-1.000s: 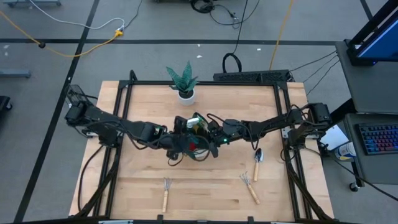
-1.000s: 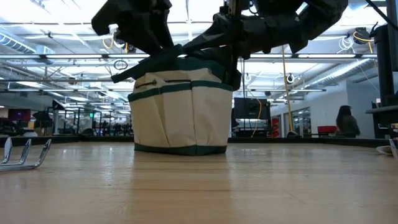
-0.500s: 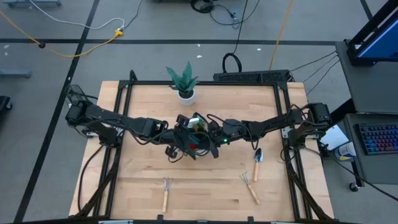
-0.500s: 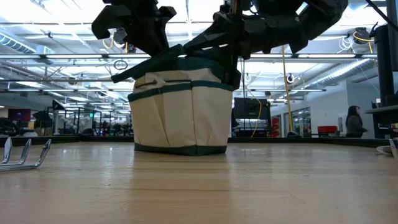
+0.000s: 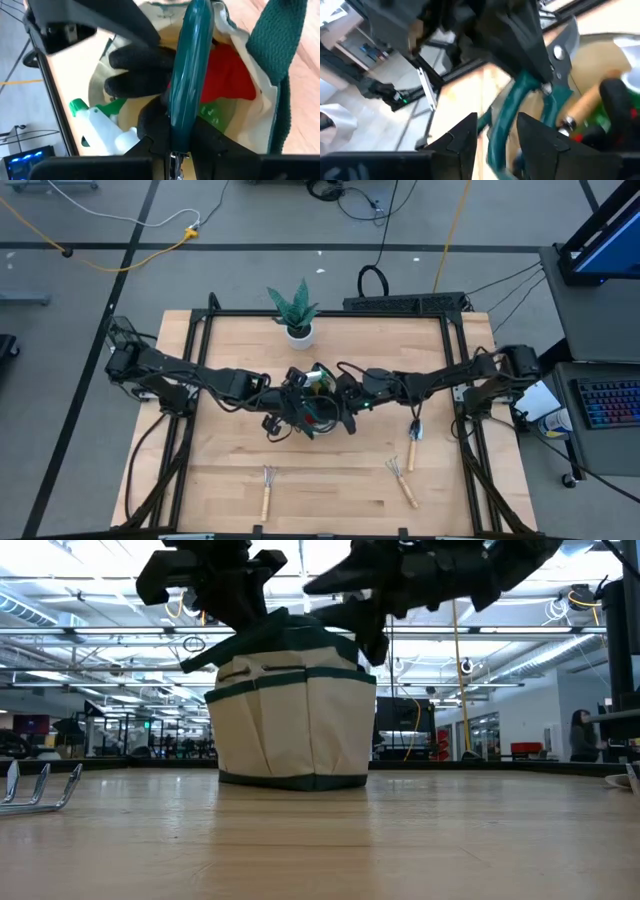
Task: Pick & Place Garden tools in Gardening bag
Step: Put the green shear scissors into the gardening bag
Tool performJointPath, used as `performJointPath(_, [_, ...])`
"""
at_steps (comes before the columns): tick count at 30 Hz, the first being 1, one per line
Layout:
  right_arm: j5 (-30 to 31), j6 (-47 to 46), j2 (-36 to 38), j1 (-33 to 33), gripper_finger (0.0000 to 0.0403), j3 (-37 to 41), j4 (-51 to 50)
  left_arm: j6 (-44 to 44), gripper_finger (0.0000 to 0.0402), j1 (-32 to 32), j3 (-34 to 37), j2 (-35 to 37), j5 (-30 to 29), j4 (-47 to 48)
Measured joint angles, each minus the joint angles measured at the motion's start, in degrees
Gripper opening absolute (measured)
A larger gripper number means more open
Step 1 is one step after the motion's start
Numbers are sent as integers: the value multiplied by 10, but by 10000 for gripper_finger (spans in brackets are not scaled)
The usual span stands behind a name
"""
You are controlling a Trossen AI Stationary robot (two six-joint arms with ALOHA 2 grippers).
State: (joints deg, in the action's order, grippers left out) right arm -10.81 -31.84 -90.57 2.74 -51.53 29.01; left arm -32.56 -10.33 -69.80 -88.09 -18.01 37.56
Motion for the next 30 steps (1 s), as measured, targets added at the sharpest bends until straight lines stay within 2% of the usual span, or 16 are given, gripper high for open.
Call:
performJointPath(4, [-14,7,29,0,139,4,-53,0,47,5,0,0,-1,1])
performJointPath(9, [-45,57,53,10,129,3,-116,-5,55,14,0,0,-1,1])
performJointPath(11, [-46,97,51,21,124,5,-127,-8,56,18,0,0,0,0])
performJointPath(14, [-60,222,53,37,119,4,-139,-3,48,18,0,0,8,0])
performJointPath(18, [-26,359,51,55,121,5,-163,5,47,18,0,0,46,0])
performJointPath(22, [14,467,52,63,127,4,-146,7,56,18,0,0,49,-1])
performJointPath(27, [66,486,52,53,139,4,-150,5,47,18,0,0,49,-1])
performJointPath(30, [65,490,52,41,148,4,-152,1,47,18,0,0,49,-2])
